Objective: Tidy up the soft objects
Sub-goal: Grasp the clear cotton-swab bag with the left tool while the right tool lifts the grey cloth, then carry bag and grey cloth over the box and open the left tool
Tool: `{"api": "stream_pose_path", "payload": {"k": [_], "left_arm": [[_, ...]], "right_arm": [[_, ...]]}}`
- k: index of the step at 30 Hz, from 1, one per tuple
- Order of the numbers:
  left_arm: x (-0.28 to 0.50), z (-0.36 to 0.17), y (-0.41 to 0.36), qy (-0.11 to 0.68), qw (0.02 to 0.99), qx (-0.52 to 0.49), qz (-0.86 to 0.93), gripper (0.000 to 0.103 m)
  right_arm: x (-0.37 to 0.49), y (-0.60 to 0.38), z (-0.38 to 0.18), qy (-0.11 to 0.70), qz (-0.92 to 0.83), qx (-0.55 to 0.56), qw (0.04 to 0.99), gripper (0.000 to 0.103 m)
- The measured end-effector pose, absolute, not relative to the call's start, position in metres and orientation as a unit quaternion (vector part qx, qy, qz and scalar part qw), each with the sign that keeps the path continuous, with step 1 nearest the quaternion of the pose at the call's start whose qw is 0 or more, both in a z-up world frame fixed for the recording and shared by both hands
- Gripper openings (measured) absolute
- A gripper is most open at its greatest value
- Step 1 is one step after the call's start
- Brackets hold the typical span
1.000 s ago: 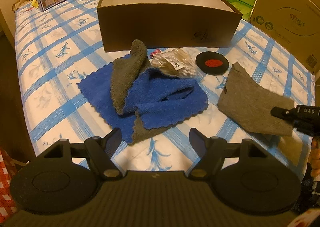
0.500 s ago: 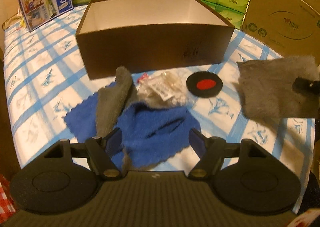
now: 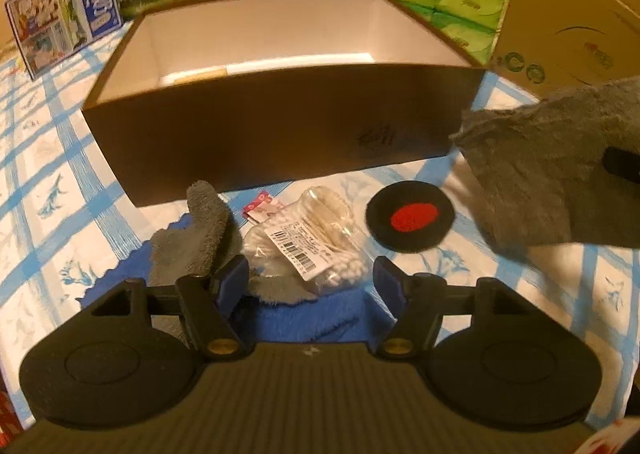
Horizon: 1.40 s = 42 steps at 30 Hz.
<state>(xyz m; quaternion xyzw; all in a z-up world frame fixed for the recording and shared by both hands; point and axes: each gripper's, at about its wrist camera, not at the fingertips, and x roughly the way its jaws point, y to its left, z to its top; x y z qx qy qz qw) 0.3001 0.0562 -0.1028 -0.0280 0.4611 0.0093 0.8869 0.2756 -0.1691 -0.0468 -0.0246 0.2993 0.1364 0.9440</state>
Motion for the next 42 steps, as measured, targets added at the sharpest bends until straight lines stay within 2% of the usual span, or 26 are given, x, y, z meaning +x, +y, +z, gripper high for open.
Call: {"api": "stream_pose_path", "payload": {"k": [4,7,10,11,14,20,42], "left_arm": [[0.315,-0.118,0.063,0.480,0.876,-0.054,0.018,0.064],[0.321,-0.127,0.068,0.489,0.869,-0.069,0.022,0.054],[0.322,-0.132,0.069,0.492,0.867,-0.073,0.018,0.036],[0.323,-0.133,0.068,0.492,0.867,-0.075,0.015,0.026],[0.320,-0.131,0.068,0.486,0.871,-0.074,0.012,0.020],[0.309,-0.115,0.065,0.469,0.881,-0.059,0.006,0.016],[0.270,-0.006,0.081,0.394,0.919,-0.022,-0.003,0.016]], "right_arm": [[0.282,-0.165,-0.052,0.306,0.140,-0.026,0.941,0.006],[0.286,-0.166,-0.053,0.309,0.141,-0.027,0.940,0.006],[0.288,-0.165,-0.054,0.312,0.141,-0.024,0.939,0.006],[0.289,-0.166,-0.054,0.312,0.142,-0.024,0.939,0.006],[0.289,-0.166,-0.053,0.310,0.144,-0.024,0.939,0.006],[0.285,-0.167,-0.049,0.306,0.149,-0.023,0.940,0.006],[0.260,-0.164,0.021,0.234,0.183,-0.037,0.954,0.006]]}}
